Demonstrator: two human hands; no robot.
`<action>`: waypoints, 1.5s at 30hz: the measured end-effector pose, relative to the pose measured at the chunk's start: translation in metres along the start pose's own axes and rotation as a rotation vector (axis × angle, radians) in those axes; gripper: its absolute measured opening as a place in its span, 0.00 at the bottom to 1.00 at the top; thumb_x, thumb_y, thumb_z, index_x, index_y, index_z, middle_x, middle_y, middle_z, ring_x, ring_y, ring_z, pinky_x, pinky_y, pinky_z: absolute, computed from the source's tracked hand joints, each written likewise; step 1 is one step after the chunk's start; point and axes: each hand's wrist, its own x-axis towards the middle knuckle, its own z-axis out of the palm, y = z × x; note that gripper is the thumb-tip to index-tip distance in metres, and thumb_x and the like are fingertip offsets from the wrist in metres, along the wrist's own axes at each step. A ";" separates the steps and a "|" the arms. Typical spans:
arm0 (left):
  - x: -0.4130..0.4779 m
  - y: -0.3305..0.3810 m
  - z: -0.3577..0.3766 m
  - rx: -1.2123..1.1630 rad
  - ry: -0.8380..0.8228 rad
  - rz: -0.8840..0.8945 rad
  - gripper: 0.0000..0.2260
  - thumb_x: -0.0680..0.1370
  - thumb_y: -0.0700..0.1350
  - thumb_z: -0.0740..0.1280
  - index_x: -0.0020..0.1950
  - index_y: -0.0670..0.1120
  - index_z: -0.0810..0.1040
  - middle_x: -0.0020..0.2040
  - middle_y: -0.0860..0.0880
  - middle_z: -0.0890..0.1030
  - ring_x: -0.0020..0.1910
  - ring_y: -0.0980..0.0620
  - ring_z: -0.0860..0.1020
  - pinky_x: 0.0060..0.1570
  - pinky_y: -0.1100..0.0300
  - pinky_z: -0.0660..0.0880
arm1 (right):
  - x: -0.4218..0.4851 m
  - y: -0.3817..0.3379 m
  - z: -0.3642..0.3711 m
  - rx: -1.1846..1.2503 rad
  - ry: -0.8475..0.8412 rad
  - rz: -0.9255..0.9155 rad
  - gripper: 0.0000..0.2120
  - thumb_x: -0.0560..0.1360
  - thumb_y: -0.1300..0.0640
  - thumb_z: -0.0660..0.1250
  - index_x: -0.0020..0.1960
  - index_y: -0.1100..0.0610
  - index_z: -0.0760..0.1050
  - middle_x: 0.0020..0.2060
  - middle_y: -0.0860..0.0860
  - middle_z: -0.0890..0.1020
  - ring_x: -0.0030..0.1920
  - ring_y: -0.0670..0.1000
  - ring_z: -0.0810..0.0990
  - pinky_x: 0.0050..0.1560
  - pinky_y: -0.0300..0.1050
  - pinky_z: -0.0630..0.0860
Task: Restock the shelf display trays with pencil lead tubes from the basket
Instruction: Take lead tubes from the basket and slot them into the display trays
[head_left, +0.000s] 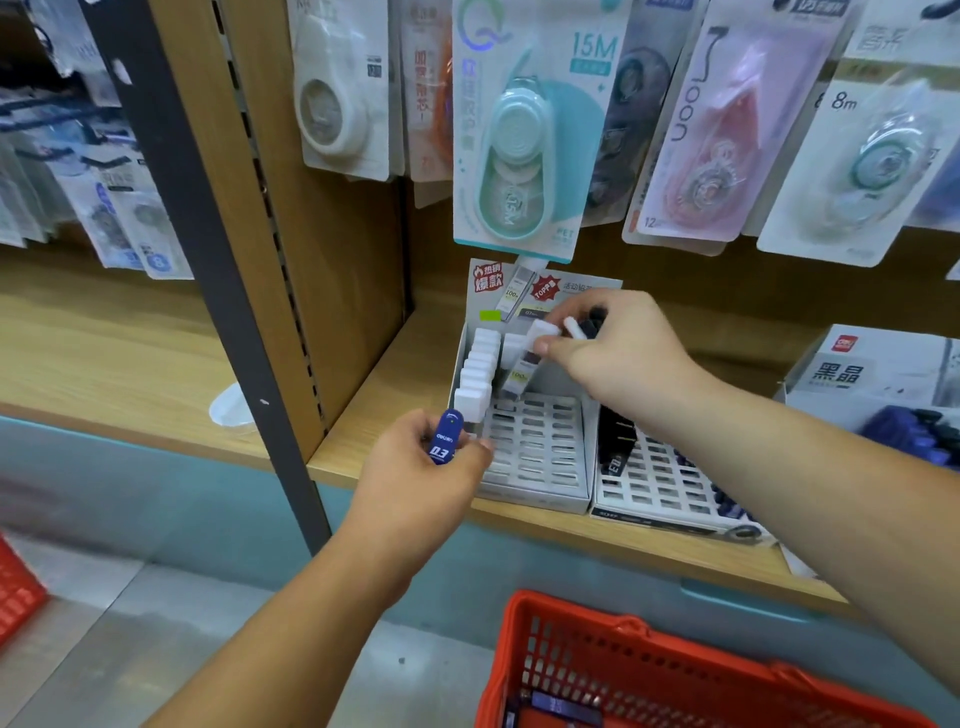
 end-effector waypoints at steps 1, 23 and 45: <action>0.001 0.001 0.000 -0.024 -0.023 -0.051 0.05 0.81 0.49 0.69 0.51 0.49 0.77 0.33 0.52 0.72 0.26 0.57 0.67 0.24 0.63 0.65 | 0.002 0.001 0.004 -0.070 -0.023 -0.032 0.06 0.74 0.54 0.78 0.50 0.52 0.83 0.44 0.44 0.81 0.45 0.45 0.79 0.40 0.40 0.75; -0.007 0.007 0.008 -0.112 -0.175 0.025 0.05 0.84 0.39 0.64 0.57 0.48 0.77 0.42 0.47 0.86 0.35 0.51 0.82 0.35 0.58 0.79 | 0.010 0.002 0.008 -0.195 -0.204 0.016 0.07 0.75 0.51 0.77 0.52 0.49 0.84 0.56 0.48 0.81 0.56 0.49 0.78 0.52 0.39 0.69; -0.012 0.012 0.022 0.038 -0.054 0.147 0.09 0.76 0.52 0.77 0.48 0.49 0.81 0.42 0.49 0.84 0.33 0.62 0.77 0.33 0.70 0.73 | -0.030 -0.002 0.014 0.213 -0.081 0.203 0.23 0.69 0.38 0.79 0.51 0.56 0.82 0.30 0.49 0.78 0.27 0.44 0.74 0.23 0.36 0.68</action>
